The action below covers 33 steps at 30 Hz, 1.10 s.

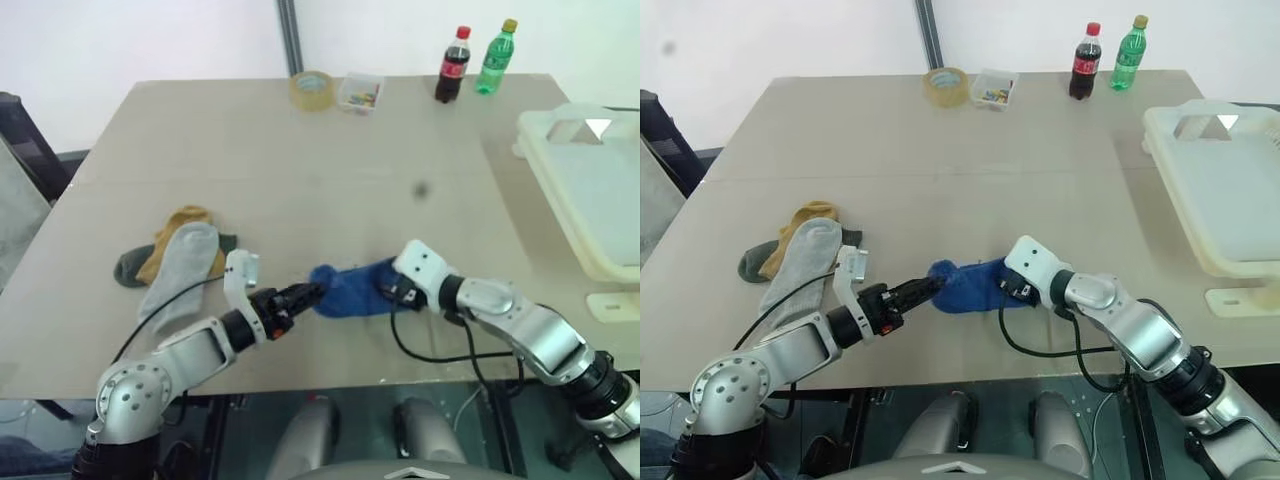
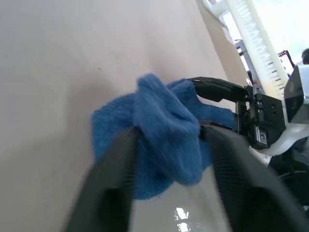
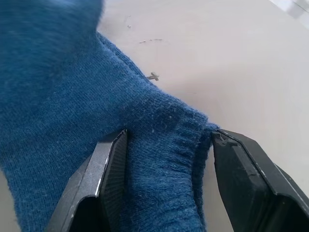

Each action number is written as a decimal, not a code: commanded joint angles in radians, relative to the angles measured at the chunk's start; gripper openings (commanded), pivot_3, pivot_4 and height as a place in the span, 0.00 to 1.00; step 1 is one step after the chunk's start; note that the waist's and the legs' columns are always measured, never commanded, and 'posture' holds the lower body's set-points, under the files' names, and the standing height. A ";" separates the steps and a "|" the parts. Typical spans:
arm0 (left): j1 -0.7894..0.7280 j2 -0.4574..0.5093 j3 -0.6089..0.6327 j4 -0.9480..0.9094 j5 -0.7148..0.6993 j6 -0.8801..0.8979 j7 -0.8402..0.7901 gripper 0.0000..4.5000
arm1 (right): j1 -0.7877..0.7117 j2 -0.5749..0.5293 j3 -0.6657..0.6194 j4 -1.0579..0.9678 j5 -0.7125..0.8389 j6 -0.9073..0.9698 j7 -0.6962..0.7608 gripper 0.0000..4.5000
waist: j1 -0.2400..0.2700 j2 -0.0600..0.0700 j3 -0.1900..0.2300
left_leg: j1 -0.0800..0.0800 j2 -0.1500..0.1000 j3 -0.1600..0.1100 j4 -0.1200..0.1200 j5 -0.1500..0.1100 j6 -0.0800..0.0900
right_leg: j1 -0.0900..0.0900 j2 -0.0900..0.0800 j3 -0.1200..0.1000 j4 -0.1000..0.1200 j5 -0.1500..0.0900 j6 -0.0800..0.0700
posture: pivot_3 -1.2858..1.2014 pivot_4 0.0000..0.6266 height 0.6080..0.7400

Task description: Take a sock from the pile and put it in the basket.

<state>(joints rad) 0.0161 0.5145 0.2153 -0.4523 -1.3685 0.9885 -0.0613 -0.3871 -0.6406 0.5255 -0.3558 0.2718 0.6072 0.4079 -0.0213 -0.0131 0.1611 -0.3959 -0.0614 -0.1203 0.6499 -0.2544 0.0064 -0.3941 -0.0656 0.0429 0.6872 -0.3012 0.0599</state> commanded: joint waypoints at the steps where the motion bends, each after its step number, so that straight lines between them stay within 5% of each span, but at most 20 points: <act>1: 0.005 0.033 0.065 0.020 -0.032 -0.011 0.000 0.98 | 0.037 0.011 0.014 0.023 -0.047 0.024 0.037 0.63 | 0.001 0.000 -0.001 | 0.000 0.000 0.000 0.000 0.000 0.000 | 0.000 0.000 0.000 0.000 0.000 0.000 | 0.52 0.24 1.00; 16: -0.055 0.063 -0.042 0.213 -0.128 0.186 -0.068 0.98 | 0.079 0.093 -0.040 0.022 -0.158 0.037 0.091 0.63 | 0.008 0.000 -0.012 | 0.010 -0.001 0.000 -0.001 -0.002 0.004 | 0.010 -0.001 0.000 -0.002 0.000 0.000 | 0.52 0.24 1.00; 23: -0.165 -0.011 -0.130 0.443 -0.005 0.225 -0.200 0.98 | 0.066 0.117 -0.045 0.015 -0.204 0.055 0.119 0.63 | 0.008 0.005 -0.019 | 0.017 -0.001 -0.002 -0.004 -0.003 0.004 | 0.017 0.001 -0.002 -0.007 0.000 0.000 | 0.52 0.24 1.00; 33: -0.253 -0.133 -0.072 0.459 -0.015 0.230 -0.335 0.98 | 0.068 0.125 -0.068 0.002 -0.242 0.076 0.138 0.63 | 0.008 0.006 -0.022 | 0.016 -0.002 -0.003 -0.004 -0.003 0.004 | 0.017 -0.001 -0.002 -0.008 0.000 0.000 | 0.52 0.24 1.00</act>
<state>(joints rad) -0.2343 0.3876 0.1475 0.0172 -1.3591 1.1948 -0.3668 -0.3300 -0.5181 0.4439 -0.3567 0.0441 0.6607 0.5365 -0.0137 -0.0067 0.1396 -0.3806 -0.0629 -0.1236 0.6455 -0.2569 0.0100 -0.3770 -0.0667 0.0406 0.6791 -0.3012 0.0600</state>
